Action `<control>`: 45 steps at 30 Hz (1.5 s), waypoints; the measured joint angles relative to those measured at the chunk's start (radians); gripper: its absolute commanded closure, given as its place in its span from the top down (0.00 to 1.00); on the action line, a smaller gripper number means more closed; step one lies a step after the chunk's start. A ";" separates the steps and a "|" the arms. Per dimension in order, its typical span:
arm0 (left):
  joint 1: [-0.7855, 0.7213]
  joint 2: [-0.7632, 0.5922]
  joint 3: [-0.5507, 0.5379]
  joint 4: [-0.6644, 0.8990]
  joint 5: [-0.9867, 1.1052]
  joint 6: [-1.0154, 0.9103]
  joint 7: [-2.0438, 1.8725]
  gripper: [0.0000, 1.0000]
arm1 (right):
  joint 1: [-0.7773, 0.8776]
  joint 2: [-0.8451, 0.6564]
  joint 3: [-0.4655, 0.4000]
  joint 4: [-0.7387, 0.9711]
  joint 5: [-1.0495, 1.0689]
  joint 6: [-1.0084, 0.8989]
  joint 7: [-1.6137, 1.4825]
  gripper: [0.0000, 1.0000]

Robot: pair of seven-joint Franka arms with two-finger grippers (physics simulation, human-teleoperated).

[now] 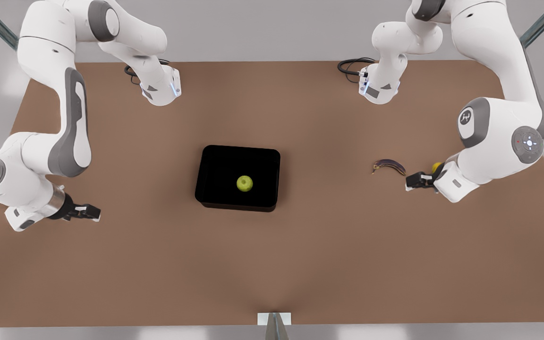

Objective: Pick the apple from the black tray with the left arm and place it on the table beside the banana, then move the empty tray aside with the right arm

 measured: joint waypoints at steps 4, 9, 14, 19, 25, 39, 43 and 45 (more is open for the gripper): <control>-0.086 0.026 -0.004 0.014 0.004 0.030 -0.003 1.00 | 0.010 -0.002 0.001 -0.008 0.003 0.052 0.002 1.00; -0.503 0.199 -0.009 0.210 0.042 0.061 -0.165 1.00 | 0.010 0.004 0.001 -0.005 0.004 0.084 0.003 1.00; -0.721 0.393 -0.010 0.283 0.103 0.204 -0.417 1.00 | 0.007 0.121 -0.005 0.039 0.001 0.123 0.004 1.00; -0.788 0.470 -0.009 0.287 0.144 0.302 -0.614 1.00 | 0.002 0.070 -0.012 0.077 0.001 0.125 0.005 1.00; -0.807 0.532 -0.004 0.281 0.215 0.395 -0.788 1.00 | 0.005 0.058 -0.016 0.079 0.002 0.108 0.006 1.00; -0.856 0.645 -0.007 0.271 0.323 0.551 -1.021 1.00 | 0.007 0.061 -0.016 0.079 0.002 0.099 0.008 1.00; -0.871 0.663 -0.007 0.271 0.342 0.576 -1.060 1.00 | 0.007 0.061 -0.016 0.079 0.001 0.099 0.009 1.00; -0.873 0.664 -0.006 0.270 0.347 0.583 -1.077 1.00 | 0.007 0.061 -0.016 0.079 0.001 0.099 0.009 1.00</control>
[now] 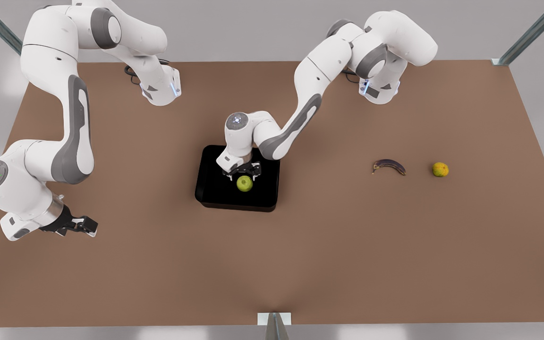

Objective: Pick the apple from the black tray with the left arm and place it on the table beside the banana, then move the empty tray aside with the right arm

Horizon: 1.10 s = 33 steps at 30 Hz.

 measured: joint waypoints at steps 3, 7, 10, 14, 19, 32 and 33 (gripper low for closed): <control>-0.001 0.007 0.000 -0.012 0.018 0.008 -0.022 1.00 | 0.000 0.000 0.000 0.000 0.000 0.000 0.000 1.00; -0.001 0.036 0.002 -0.015 0.030 0.025 -0.045 1.00 | 0.000 0.000 0.000 0.000 0.000 0.000 0.000 1.00; -0.001 0.046 0.002 -0.015 0.033 0.040 -0.061 1.00 | 0.000 0.000 0.000 0.000 0.000 0.000 0.000 1.00; -0.001 0.064 0.004 -0.015 0.036 0.058 -0.078 1.00 | 0.000 0.000 0.000 0.000 0.000 0.000 0.000 1.00; -0.001 0.073 0.007 -0.015 0.037 0.074 -0.094 0.89 | 0.000 0.000 0.000 0.000 0.000 0.000 0.000 1.00; 0.217 -0.339 0.013 -0.185 -0.067 -0.156 -0.045 0.76 | 0.160 -0.038 0.007 0.043 -0.036 -0.078 0.045 1.00; 0.259 -0.384 0.013 -0.240 -0.077 -0.179 -0.024 0.76 | 0.190 -0.040 0.012 0.062 -0.044 -0.104 0.064 1.00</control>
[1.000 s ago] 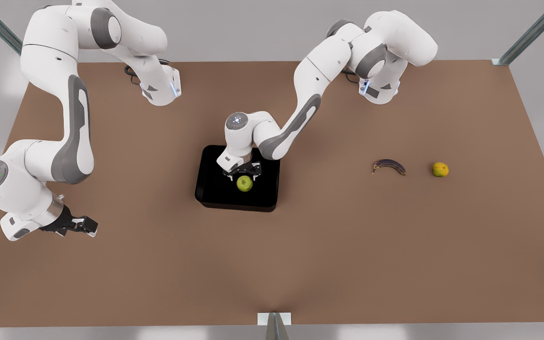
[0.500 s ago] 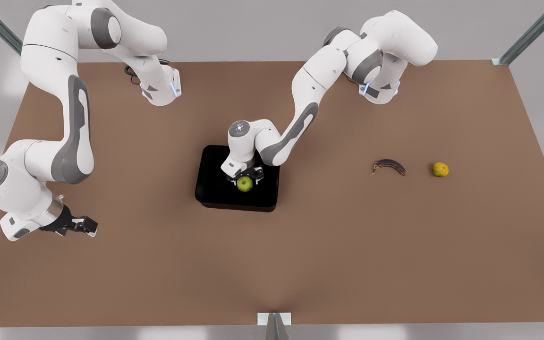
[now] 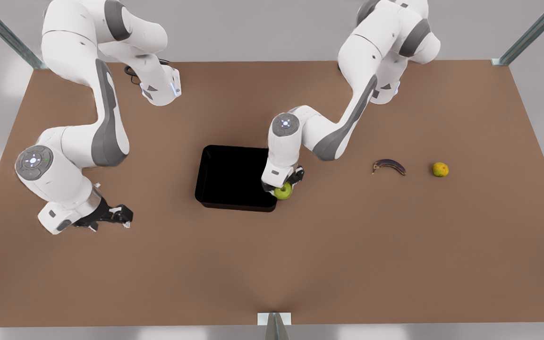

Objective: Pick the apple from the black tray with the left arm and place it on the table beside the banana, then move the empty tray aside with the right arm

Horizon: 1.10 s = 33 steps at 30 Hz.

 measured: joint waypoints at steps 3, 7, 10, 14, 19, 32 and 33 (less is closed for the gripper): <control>0.143 -0.120 0.001 -0.238 -0.018 -0.007 0.078 0.78 | 0.037 -0.003 0.037 0.024 -0.011 -0.070 0.063 1.00; 0.382 -0.217 0.003 -0.489 -0.032 0.070 0.230 0.78 | 0.050 -0.002 0.083 -0.066 0.081 -0.103 0.145 1.00; 0.505 -0.193 0.004 -0.527 -0.042 0.109 0.362 0.78 | 0.065 -0.048 0.106 -0.306 0.147 -0.026 0.208 1.00; 0.552 -0.132 0.005 -0.529 -0.049 0.165 0.515 1.00 | 0.071 -0.192 0.161 -0.608 0.216 0.120 0.289 1.00; 0.577 -0.231 0.012 -0.368 -0.071 0.114 0.667 1.00 | 0.068 -0.194 0.179 -0.677 0.254 0.191 0.370 1.00; 0.642 -0.230 0.003 0.027 -0.193 -0.357 0.932 1.00 | 0.068 -0.128 0.221 -0.852 0.259 0.506 0.472 0.98; 0.642 -0.228 0.004 0.028 -0.193 -0.366 0.945 1.00 | 0.068 -0.128 0.222 -0.858 0.259 0.522 0.476 0.97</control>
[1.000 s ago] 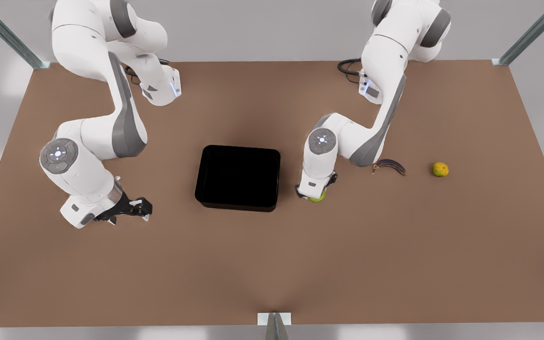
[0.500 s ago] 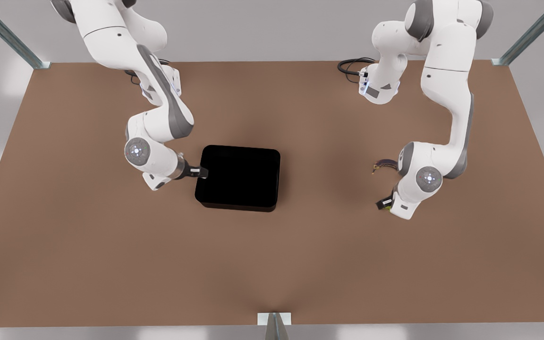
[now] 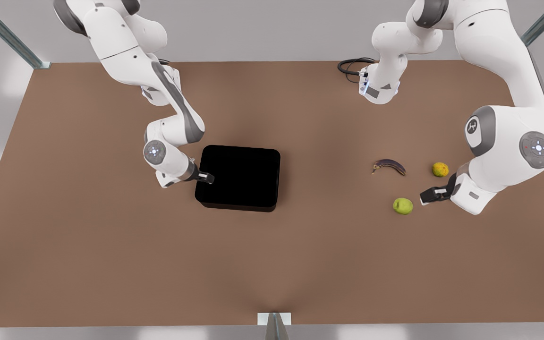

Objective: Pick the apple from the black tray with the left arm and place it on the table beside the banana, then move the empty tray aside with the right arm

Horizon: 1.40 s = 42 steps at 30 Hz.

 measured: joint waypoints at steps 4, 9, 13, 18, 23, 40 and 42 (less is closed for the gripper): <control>0.000 0.002 0.000 0.000 -0.001 -0.024 0.045 1.00 | -0.004 0.004 0.009 -0.018 0.000 0.042 0.013 0.79; 0.001 0.004 0.001 0.000 -0.001 -0.039 0.088 1.00 | -0.013 0.028 0.010 -0.018 0.001 0.064 0.016 0.41; 0.001 0.004 0.001 0.000 0.000 -0.044 0.116 1.00 | -0.014 0.033 0.009 -0.014 0.003 0.072 0.011 0.23; 0.001 0.004 0.001 0.000 0.000 -0.047 0.142 1.00 | -0.013 0.028 0.009 -0.002 0.010 0.068 -0.001 0.16; 0.001 0.005 0.001 0.000 0.001 -0.049 0.162 1.00 | -0.017 -0.020 0.003 0.081 0.014 -0.033 -0.019 0.09; -0.001 0.005 0.001 -0.001 0.002 -0.049 0.200 1.00 | -0.073 0.076 -0.397 0.567 -0.125 -0.569 -0.340 0.01; -0.001 0.005 0.001 -0.001 0.002 -0.049 0.203 1.00 | -0.072 0.094 -0.424 0.596 -0.132 -0.596 -0.416 0.01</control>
